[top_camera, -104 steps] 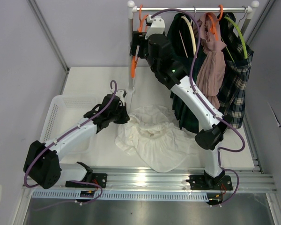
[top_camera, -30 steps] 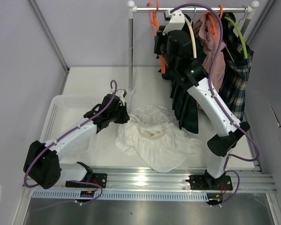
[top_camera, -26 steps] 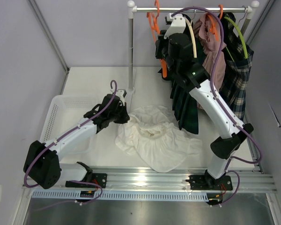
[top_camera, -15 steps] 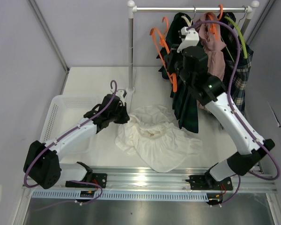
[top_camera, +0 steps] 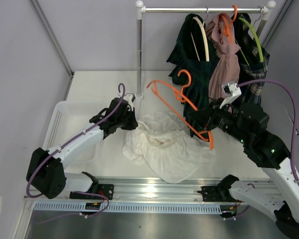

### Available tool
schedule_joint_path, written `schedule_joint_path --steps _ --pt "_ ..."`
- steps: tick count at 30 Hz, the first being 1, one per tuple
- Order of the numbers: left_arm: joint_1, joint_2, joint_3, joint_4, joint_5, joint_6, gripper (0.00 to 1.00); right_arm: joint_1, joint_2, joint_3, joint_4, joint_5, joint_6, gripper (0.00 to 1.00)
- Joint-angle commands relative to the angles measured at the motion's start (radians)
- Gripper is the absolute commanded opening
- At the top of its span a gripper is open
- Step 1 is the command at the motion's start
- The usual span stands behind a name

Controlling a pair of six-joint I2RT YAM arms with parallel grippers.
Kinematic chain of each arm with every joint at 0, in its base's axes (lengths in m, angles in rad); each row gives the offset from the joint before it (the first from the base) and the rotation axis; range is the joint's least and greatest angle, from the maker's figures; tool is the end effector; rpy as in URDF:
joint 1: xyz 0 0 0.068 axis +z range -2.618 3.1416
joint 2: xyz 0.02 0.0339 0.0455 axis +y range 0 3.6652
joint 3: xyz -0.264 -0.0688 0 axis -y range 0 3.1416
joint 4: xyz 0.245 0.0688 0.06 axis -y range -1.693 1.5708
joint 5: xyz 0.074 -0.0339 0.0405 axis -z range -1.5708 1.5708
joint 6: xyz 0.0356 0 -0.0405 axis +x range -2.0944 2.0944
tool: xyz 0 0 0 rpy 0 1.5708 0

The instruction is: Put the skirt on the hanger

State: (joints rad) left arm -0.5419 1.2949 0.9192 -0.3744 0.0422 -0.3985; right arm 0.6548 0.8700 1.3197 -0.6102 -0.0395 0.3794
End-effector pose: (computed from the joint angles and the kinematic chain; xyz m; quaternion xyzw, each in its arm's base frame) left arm 0.2375 -0.1448 0.2587 0.0741 0.9138 -0.1979 0.3468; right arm 0.1201 0.0940 0.4583 -0.1172 0.7524 0.3334 0.5559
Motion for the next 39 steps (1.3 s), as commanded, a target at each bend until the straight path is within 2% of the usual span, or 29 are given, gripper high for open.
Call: schedule_joint_path --steps 1,5,10,24,27,34,39 --pt "0.010 0.017 0.055 -0.006 0.025 0.018 0.09 0.025 -0.044 -0.065 -0.039 -0.171 0.073 0.00" --pt "0.011 0.024 0.072 -0.012 0.025 0.016 0.13 0.081 -0.091 -0.126 -0.085 -0.161 0.085 0.00" --pt "0.010 0.035 0.082 -0.023 0.019 0.018 0.14 0.092 -0.124 -0.183 -0.105 -0.203 0.096 0.00" --pt "0.011 0.026 0.084 -0.034 0.030 0.029 0.13 0.101 -0.123 -0.228 -0.149 -0.175 0.069 0.00" --pt "0.011 0.023 0.099 -0.049 0.045 0.041 0.13 0.103 -0.105 -0.228 -0.161 -0.174 0.052 0.00" --pt "0.010 0.020 0.147 -0.106 0.064 0.087 0.00 0.103 -0.059 -0.220 -0.168 -0.171 0.007 0.00" --pt "0.010 0.018 0.178 -0.142 0.074 0.125 0.00 0.105 -0.031 -0.209 -0.167 -0.175 -0.020 0.00"
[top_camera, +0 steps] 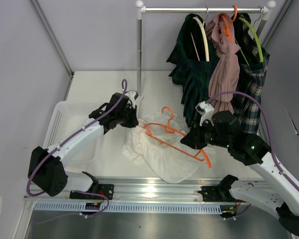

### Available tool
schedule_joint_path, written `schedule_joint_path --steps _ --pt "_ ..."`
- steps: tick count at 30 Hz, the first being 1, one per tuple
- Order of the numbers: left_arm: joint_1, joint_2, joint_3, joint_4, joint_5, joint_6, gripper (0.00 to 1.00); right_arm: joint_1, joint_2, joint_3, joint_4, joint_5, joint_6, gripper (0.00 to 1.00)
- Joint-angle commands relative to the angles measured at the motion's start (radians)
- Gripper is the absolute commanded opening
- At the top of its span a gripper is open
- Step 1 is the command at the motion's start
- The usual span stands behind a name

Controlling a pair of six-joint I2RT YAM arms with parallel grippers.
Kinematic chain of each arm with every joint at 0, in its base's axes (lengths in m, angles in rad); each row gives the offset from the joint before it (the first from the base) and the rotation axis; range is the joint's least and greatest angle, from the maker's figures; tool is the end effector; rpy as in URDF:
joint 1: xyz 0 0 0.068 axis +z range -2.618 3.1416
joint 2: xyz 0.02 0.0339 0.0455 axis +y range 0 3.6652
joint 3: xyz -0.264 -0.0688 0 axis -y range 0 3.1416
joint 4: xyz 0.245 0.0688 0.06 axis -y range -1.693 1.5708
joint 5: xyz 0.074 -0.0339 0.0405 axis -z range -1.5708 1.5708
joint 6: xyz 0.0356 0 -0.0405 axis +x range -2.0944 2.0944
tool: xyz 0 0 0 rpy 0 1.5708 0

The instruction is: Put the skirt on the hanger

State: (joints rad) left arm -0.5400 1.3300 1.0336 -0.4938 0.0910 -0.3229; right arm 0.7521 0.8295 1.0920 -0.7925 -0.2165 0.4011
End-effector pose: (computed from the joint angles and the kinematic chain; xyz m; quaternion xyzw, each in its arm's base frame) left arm 0.2436 -0.1498 0.2779 0.1173 0.9165 -0.1971 0.3276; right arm 0.1091 0.1126 0.3748 -0.2035 0.8399 0.3481 0.3633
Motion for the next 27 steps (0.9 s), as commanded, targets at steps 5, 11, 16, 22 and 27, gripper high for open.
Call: schedule_joint_path --steps 5,11,16,22,27 --pt "0.008 -0.003 0.085 -0.066 0.004 0.087 0.00 0.006 0.016 0.086 -0.036 0.035 -0.070 0.00" --pt "-0.001 0.003 0.085 -0.084 -0.008 0.114 0.00 0.003 0.039 0.118 -0.070 0.069 -0.084 0.00" --pt "-0.015 0.017 0.074 -0.089 -0.024 0.124 0.00 0.001 0.042 0.143 -0.059 0.037 -0.070 0.00" --pt "-0.034 0.005 0.085 -0.086 -0.022 0.120 0.00 0.003 0.051 0.105 -0.027 -0.003 -0.062 0.00" --pt "-0.034 0.005 0.120 -0.091 -0.001 0.117 0.00 0.010 0.059 0.066 0.016 -0.057 -0.054 0.00"
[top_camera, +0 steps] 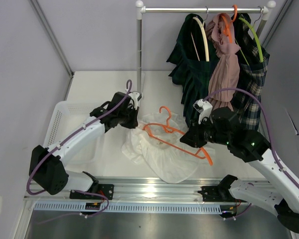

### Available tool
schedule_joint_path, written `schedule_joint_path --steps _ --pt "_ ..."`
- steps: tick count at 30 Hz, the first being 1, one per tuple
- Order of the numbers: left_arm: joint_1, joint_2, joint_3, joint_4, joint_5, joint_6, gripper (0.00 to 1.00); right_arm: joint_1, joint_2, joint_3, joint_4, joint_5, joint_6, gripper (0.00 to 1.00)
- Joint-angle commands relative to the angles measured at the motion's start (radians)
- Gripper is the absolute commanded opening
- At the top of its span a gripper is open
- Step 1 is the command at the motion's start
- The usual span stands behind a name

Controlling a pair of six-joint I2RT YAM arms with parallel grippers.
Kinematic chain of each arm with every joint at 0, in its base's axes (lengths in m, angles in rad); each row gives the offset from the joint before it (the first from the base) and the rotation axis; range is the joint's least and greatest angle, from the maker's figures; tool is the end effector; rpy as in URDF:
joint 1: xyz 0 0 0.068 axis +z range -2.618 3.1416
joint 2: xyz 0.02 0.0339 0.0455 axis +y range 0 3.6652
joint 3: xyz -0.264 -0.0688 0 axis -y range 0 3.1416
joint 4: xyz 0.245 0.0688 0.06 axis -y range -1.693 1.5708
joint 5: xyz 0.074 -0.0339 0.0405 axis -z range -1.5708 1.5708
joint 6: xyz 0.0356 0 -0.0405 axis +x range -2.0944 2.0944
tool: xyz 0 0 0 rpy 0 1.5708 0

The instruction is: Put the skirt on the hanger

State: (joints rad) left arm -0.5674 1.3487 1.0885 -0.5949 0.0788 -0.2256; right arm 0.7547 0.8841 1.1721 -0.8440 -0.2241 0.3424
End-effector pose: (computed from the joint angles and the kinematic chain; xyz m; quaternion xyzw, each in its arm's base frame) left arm 0.2396 -0.1560 0.2833 0.1728 0.9199 -0.1692 0.3086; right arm 0.1132 0.1173 0.3874 -0.2310 0.8390 0.3352 0.3611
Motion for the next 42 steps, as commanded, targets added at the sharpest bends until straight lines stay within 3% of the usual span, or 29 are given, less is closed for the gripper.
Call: schedule_joint_path --steps 1,10,14,22,28,34,42 --pt "-0.006 -0.013 0.071 0.009 0.025 0.019 0.00 0.012 0.006 -0.018 0.077 -0.050 0.006 0.00" --pt "-0.026 -0.031 0.140 -0.028 0.070 0.040 0.00 0.015 0.061 -0.045 0.193 -0.076 -0.005 0.00" --pt "-0.048 -0.033 0.178 -0.060 0.131 0.063 0.00 0.014 0.090 -0.035 0.203 -0.006 -0.022 0.00" --pt "-0.072 -0.025 0.202 -0.141 0.006 0.106 0.00 -0.025 0.062 0.009 0.149 0.029 -0.057 0.00" --pt "-0.078 -0.040 0.182 -0.079 0.071 0.088 0.00 -0.037 0.058 -0.037 0.187 -0.076 -0.049 0.00" --pt "-0.094 -0.074 0.162 -0.014 0.062 0.088 0.12 -0.014 0.070 -0.129 0.324 -0.123 0.006 0.00" --pt "-0.101 -0.100 -0.059 0.171 -0.007 0.037 0.17 -0.005 0.096 -0.247 0.473 -0.109 0.023 0.00"
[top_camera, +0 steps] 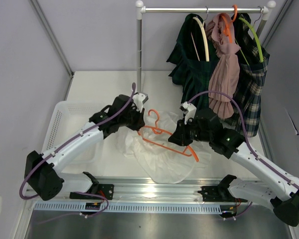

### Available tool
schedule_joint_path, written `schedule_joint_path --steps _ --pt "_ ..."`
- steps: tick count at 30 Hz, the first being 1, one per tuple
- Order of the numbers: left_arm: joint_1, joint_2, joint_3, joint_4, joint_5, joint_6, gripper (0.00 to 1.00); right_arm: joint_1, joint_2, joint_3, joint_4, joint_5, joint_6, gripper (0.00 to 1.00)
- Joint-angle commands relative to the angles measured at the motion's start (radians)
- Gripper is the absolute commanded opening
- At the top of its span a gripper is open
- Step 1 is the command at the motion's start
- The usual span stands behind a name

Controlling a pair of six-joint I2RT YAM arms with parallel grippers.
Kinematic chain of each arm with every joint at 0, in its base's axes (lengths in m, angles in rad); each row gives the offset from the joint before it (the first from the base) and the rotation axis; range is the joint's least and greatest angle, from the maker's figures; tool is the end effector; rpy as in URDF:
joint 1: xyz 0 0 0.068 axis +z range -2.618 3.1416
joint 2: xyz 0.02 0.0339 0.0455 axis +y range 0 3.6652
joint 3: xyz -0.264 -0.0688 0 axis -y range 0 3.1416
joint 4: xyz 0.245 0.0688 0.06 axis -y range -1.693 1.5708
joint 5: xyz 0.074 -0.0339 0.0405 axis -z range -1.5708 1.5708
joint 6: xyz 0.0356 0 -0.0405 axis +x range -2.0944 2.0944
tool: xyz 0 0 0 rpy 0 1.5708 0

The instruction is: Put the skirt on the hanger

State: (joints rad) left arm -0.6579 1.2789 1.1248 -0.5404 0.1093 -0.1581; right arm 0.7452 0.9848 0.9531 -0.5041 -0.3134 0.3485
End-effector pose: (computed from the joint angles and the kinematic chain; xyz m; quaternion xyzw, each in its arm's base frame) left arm 0.2187 -0.1739 0.3180 0.2461 0.8704 -0.2135 0.3692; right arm 0.1495 0.1529 0.3306 -0.2448 0.8264 0.3699 0.3469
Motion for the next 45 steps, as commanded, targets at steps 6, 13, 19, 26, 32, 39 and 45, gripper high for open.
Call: schedule_joint_path --steps 6,13,19,26,32,39,45 --pt "-0.016 -0.078 -0.207 0.255 -0.091 -0.080 0.23 0.003 0.005 -0.047 0.165 -0.009 0.024 0.00" --pt "-0.022 -0.167 -0.215 0.188 -0.262 -0.158 0.33 0.003 -0.002 -0.074 0.187 0.010 0.026 0.00" --pt "-0.035 -0.251 -0.255 0.139 -0.357 -0.210 0.43 0.003 0.005 -0.079 0.188 0.016 0.027 0.00" --pt "-0.040 -0.207 -0.244 0.074 -0.459 -0.239 0.49 0.005 0.014 -0.070 0.194 0.002 0.032 0.00" --pt "-0.042 -0.132 -0.220 0.094 -0.450 -0.238 0.51 0.006 0.008 -0.059 0.188 0.004 0.032 0.00" --pt "-0.045 -0.049 -0.201 0.125 -0.435 -0.238 0.50 0.008 0.002 -0.045 0.177 0.002 0.027 0.00" --pt "-0.058 -0.053 -0.186 0.123 -0.422 -0.236 0.17 0.009 0.011 -0.039 0.184 0.002 0.018 0.00"
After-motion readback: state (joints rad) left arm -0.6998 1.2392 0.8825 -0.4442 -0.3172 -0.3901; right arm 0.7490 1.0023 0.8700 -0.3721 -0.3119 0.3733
